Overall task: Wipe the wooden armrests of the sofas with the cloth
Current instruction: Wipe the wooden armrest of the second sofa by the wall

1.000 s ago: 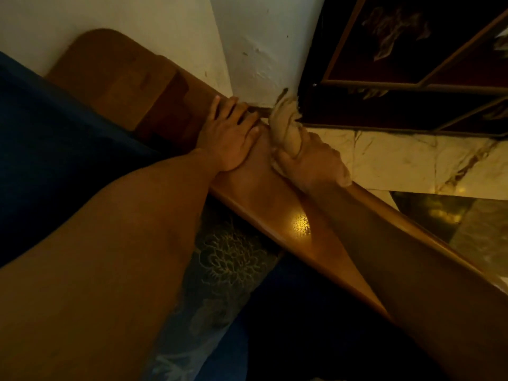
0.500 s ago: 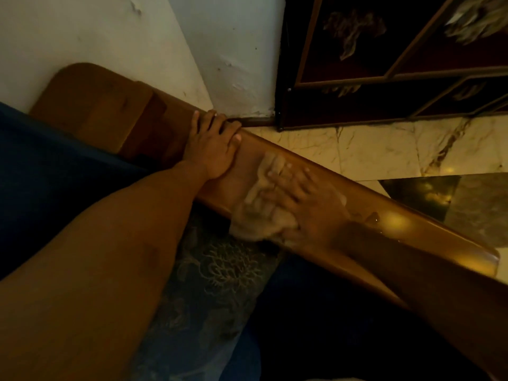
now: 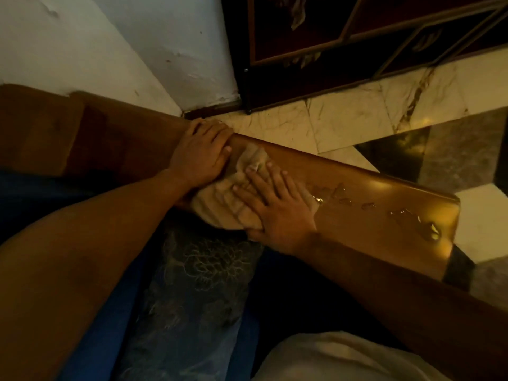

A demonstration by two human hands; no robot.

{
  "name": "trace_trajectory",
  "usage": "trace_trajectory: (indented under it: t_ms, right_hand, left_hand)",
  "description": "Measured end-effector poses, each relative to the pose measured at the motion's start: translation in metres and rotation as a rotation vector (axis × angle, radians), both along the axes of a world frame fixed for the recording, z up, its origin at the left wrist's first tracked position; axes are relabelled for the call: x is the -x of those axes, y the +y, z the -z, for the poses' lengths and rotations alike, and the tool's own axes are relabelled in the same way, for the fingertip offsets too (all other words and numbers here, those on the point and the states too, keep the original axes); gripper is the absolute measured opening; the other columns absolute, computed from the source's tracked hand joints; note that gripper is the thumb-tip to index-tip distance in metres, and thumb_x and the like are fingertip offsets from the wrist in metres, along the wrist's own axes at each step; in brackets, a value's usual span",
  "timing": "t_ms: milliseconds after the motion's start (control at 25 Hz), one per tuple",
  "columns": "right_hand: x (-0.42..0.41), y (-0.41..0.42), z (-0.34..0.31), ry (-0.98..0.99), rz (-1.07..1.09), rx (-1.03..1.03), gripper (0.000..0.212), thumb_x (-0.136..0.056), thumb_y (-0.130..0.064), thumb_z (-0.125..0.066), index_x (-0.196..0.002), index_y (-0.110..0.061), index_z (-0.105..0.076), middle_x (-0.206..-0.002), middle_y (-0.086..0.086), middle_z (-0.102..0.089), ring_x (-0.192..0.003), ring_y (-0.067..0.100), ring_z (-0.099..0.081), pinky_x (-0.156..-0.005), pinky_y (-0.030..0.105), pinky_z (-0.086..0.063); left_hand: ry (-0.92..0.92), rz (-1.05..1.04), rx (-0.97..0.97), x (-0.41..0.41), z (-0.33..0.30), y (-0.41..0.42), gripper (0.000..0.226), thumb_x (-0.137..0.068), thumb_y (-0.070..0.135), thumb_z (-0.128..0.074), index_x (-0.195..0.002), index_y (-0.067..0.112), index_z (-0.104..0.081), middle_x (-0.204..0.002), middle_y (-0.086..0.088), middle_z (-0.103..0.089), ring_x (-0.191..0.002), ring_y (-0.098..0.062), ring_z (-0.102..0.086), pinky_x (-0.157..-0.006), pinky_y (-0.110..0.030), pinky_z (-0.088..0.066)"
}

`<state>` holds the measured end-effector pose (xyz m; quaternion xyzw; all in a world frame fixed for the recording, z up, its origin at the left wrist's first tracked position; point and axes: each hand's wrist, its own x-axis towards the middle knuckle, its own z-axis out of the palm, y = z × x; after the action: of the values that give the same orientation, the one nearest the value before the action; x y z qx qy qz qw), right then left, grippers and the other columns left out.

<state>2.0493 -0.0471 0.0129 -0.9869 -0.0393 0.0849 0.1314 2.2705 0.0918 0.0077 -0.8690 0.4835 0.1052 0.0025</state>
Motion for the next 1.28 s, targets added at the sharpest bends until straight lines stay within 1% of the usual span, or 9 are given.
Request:
trace_trajectory:
  t_ms: [120, 240, 480, 600, 680, 800, 960, 1120, 1280]
  right_hand:
    - [-0.006, -0.018, 0.004, 0.028, -0.151, -0.004, 0.099, -0.082, -0.079, -0.058, -0.164, -0.039, -0.021, -0.175, 0.005, -0.009, -0.16, 0.042, -0.003, -0.128, 0.06, -0.002]
    - [-0.042, -0.044, 0.007, 0.038, -0.178, -0.03, 0.096, -0.084, -0.086, -0.037, -0.165, -0.039, -0.016, -0.176, 0.003, -0.007, -0.16, 0.041, -0.005, -0.128, 0.06, -0.006]
    - [-0.094, -0.053, 0.003, 0.166, 0.194, -0.131, 0.101, -0.072, -0.087, -0.043, -0.158, -0.038, -0.025, -0.159, 0.005, -0.039, -0.133, 0.037, -0.049, -0.103, 0.052, -0.043]
    - [-0.113, -0.07, 0.002, 0.292, 0.468, -0.379, 0.094, -0.076, -0.082, -0.06, -0.153, -0.032, -0.039, -0.144, 0.007, -0.056, -0.122, 0.033, -0.059, -0.087, 0.04, -0.044]
    - [-0.113, -0.083, 0.003, 0.308, 0.518, -0.336, 0.089, -0.08, -0.081, -0.06, -0.152, -0.031, -0.042, -0.142, 0.009, -0.059, -0.123, 0.034, -0.059, -0.086, 0.038, -0.042]
    - [-0.063, -0.071, -0.002, 0.185, 0.386, -0.07, 0.092, -0.084, -0.08, -0.045, -0.162, -0.035, -0.023, -0.162, 0.01, -0.039, -0.141, 0.039, -0.045, -0.109, 0.05, -0.038]
    - [0.032, -0.02, -0.007, 0.105, 0.116, -0.011, 0.094, -0.085, -0.074, -0.042, -0.165, -0.042, -0.004, -0.176, 0.008, 0.001, -0.159, 0.045, 0.0, -0.127, 0.062, -0.006]
    - [0.087, -0.041, 0.002, 0.107, -0.293, 0.122, 0.1, -0.089, -0.06, -0.063, -0.164, -0.043, 0.0, -0.174, 0.006, 0.012, -0.159, 0.042, 0.006, -0.127, 0.058, -0.001]
    - [0.049, -0.095, 0.002, 0.115, -0.213, 0.129, 0.096, -0.088, -0.081, -0.033, -0.16, -0.042, 0.016, -0.174, 0.005, 0.012, -0.16, 0.035, 0.003, -0.128, 0.054, -0.004]
  left_hand:
    - [0.005, -0.015, 0.059, -0.001, 0.008, 0.006, 0.047, -0.101, 0.036, -0.034, -0.138, 0.012, -0.05, -0.139, -0.013, -0.056, -0.131, -0.031, -0.048, -0.116, -0.053, -0.026]
    - [0.029, -0.03, 0.138, -0.002, 0.007, 0.002, 0.045, -0.1, 0.033, -0.036, -0.134, 0.011, -0.055, -0.132, -0.013, -0.06, -0.124, -0.032, -0.052, -0.114, -0.054, -0.03]
    - [0.054, -0.002, 0.158, -0.005, 0.005, 0.005, 0.05, -0.096, 0.038, -0.042, -0.134, 0.008, -0.054, -0.131, -0.017, -0.06, -0.122, -0.036, -0.053, -0.111, -0.054, -0.032]
    - [0.036, -0.036, 0.125, -0.001, 0.002, 0.004, 0.049, -0.097, 0.037, -0.04, -0.128, 0.004, -0.06, -0.127, -0.02, -0.062, -0.119, -0.037, -0.053, -0.112, -0.054, -0.032]
    - [0.008, -0.056, 0.119, -0.004, 0.001, 0.001, 0.042, -0.1, 0.03, -0.037, -0.122, 0.004, -0.061, -0.123, -0.02, -0.063, -0.116, -0.037, -0.054, -0.111, -0.052, -0.033]
    - [0.012, -0.039, 0.133, 0.0, 0.002, 0.001, 0.041, -0.097, 0.027, -0.039, -0.125, 0.005, -0.059, -0.125, -0.02, -0.063, -0.117, -0.037, -0.054, -0.108, -0.05, -0.034]
    - [0.093, -0.132, 0.078, 0.009, -0.009, -0.009, 0.047, -0.101, 0.036, -0.035, -0.135, 0.01, -0.056, -0.136, -0.016, -0.058, -0.129, -0.034, -0.048, -0.113, -0.048, -0.026]
    - [0.102, -0.218, -0.033, 0.034, -0.02, -0.021, 0.055, -0.106, 0.044, -0.032, -0.15, 0.012, -0.04, -0.156, -0.015, -0.039, -0.147, -0.034, -0.027, -0.122, -0.053, -0.011]
    - [0.123, -0.299, -0.033, 0.05, -0.022, -0.03, 0.053, -0.107, 0.04, -0.03, -0.154, 0.015, -0.035, -0.162, -0.012, -0.031, -0.151, -0.036, -0.018, -0.122, -0.056, -0.009]
